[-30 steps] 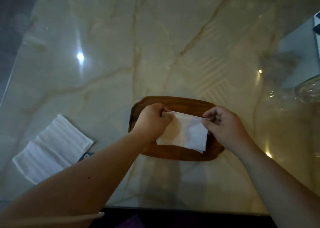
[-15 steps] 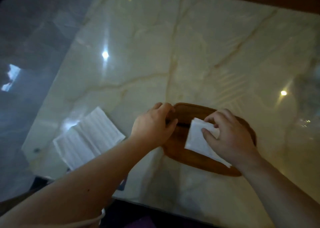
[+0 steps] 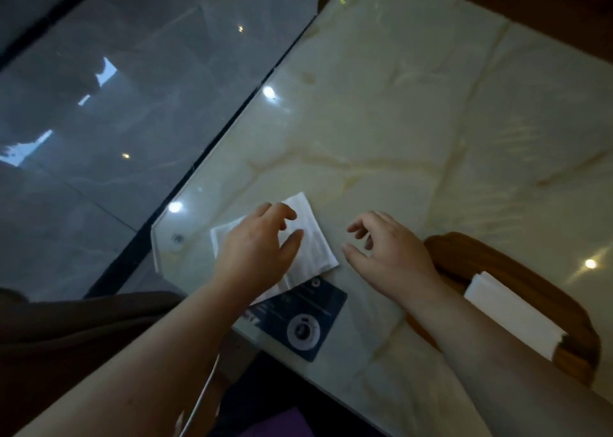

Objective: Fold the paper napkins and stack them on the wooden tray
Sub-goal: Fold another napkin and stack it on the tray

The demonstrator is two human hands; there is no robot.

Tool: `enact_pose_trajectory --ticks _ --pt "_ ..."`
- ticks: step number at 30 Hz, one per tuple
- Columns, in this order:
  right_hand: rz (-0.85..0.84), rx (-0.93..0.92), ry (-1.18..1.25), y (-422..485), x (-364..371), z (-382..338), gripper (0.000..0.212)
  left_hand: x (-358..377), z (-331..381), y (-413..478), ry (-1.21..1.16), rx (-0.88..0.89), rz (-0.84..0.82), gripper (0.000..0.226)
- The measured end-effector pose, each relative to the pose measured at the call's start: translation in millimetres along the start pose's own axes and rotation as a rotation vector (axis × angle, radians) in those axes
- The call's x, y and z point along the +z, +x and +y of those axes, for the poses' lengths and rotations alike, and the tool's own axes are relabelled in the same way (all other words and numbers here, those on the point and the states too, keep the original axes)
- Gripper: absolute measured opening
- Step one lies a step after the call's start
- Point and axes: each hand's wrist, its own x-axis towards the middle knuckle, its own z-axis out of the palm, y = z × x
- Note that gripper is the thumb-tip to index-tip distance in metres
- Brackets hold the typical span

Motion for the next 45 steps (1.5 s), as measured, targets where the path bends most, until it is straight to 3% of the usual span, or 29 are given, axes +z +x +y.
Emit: enact_pose_trajectory --ticks 4,9,14,18,26,34,45 --pt "-0.138 0.091 -0.054 21.8 16.9 -19.1 0.028 -13.7 -41.5 2.7 0.025 -0.118 0.067 0.035" --pt "-0.174 0.116 -0.223 37.4 36.4 -34.2 0.019 -21.0 -76.0 -1.1 0.139 -0.240 -0.026 0.054" --pt "-0.166 0.146 -0.177 38.7 40.7 -34.6 0.008 -24.1 -82.3 6.6 0.168 -0.238 -0.084 0.042" --pt "-0.105 0.128 -0.098 36.8 36.9 -29.4 0.008 -24.2 -85.2 14.0 0.178 -0.207 -0.090 0.020" --pt "0.003 0.232 0.151 26.9 15.2 -10.6 0.010 -30.6 -53.1 37.5 0.006 -0.145 -0.084 0.010" --pt "0.088 0.338 0.335 -0.2 14.0 22.5 0.015 -15.4 -15.1 73.2 -0.137 -0.113 -0.174 0.034" --pt "0.269 0.301 0.233 48.2 -32.3 64.9 0.020 14.5 10.5 70.2 0.048 -0.116 -0.275 0.010"
